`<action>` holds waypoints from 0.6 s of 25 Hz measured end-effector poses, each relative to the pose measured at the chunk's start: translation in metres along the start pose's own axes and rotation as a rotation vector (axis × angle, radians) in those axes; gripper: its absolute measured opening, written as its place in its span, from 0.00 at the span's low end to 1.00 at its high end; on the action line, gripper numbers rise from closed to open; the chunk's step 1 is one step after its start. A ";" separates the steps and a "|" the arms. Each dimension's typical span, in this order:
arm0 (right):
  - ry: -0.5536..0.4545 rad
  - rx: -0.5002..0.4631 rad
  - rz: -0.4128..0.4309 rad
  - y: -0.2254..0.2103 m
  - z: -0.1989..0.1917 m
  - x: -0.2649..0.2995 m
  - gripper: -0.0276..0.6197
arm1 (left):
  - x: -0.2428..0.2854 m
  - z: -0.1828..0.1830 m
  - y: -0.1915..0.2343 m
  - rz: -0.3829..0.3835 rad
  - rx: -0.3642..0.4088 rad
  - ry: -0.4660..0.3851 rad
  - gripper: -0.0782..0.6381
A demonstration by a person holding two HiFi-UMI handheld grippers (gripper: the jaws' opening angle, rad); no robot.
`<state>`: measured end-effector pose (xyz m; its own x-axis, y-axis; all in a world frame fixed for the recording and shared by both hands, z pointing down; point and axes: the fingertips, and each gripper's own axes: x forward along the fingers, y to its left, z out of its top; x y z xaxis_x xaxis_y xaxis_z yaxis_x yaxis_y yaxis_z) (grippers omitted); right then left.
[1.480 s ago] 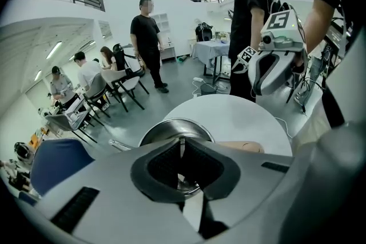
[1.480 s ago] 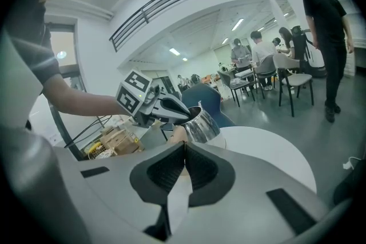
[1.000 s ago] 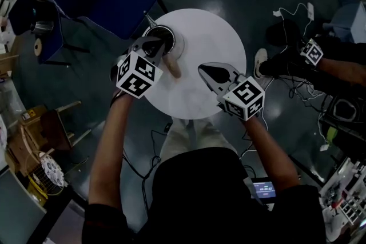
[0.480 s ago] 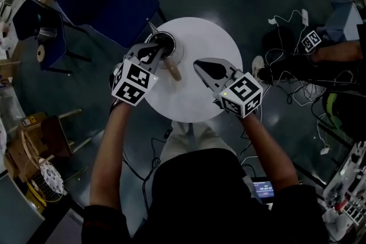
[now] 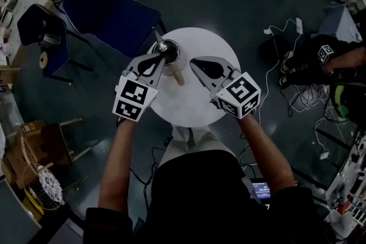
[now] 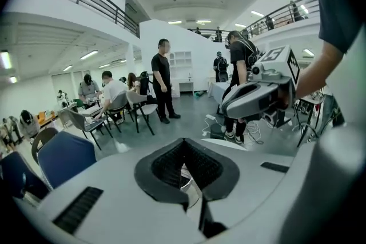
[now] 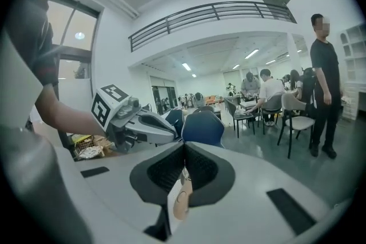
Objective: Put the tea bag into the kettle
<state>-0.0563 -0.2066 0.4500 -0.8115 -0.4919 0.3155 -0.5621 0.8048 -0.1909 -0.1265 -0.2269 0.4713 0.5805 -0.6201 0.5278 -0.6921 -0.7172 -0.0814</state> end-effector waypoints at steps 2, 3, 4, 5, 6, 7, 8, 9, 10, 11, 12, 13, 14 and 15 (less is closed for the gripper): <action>-0.005 -0.027 -0.008 0.011 0.011 0.002 0.07 | -0.018 0.007 0.003 0.006 -0.053 -0.047 0.13; -0.008 -0.040 -0.013 0.016 0.017 0.003 0.07 | -0.026 0.011 0.004 0.007 -0.078 -0.065 0.13; -0.013 -0.049 -0.019 0.020 0.023 0.004 0.07 | -0.034 0.014 0.005 0.008 -0.098 -0.080 0.13; -0.019 -0.054 -0.025 0.023 0.029 0.005 0.07 | -0.041 0.017 0.006 0.010 -0.113 -0.095 0.13; -0.026 -0.058 -0.030 0.026 0.035 0.006 0.07 | -0.048 0.019 0.008 0.012 -0.125 -0.111 0.13; -0.033 -0.062 -0.036 0.029 0.040 0.007 0.07 | -0.055 0.020 0.011 0.015 -0.137 -0.128 0.13; -0.040 -0.067 -0.042 0.033 0.045 0.008 0.07 | -0.063 0.022 0.013 0.015 -0.149 -0.146 0.13; -0.049 -0.069 -0.048 0.037 0.051 0.010 0.07 | -0.070 0.023 0.014 0.014 -0.160 -0.164 0.13; -0.059 -0.069 -0.053 0.041 0.056 0.010 0.07 | -0.077 0.024 0.014 0.013 -0.170 -0.180 0.13; -0.068 -0.067 -0.055 0.045 0.061 0.010 0.07 | -0.084 0.025 0.013 0.012 -0.178 -0.192 0.13; -0.075 -0.067 -0.057 0.049 0.064 0.010 0.07 | -0.090 0.024 0.012 0.011 -0.183 -0.201 0.13; -0.079 -0.069 -0.058 0.054 0.067 0.010 0.07 | -0.096 0.023 0.011 0.009 -0.188 -0.209 0.13; -0.081 -0.074 -0.060 0.059 0.069 0.011 0.07 | -0.101 0.022 0.011 0.006 -0.191 -0.215 0.13; -0.084 -0.079 -0.061 0.062 0.071 0.011 0.07 | -0.104 0.020 0.010 0.003 -0.191 -0.220 0.13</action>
<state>-0.1118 -0.1855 0.3757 -0.7883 -0.5644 0.2449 -0.5994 0.7944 -0.0986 -0.1856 -0.1760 0.3982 0.6431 -0.6911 0.3298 -0.7501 -0.6553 0.0894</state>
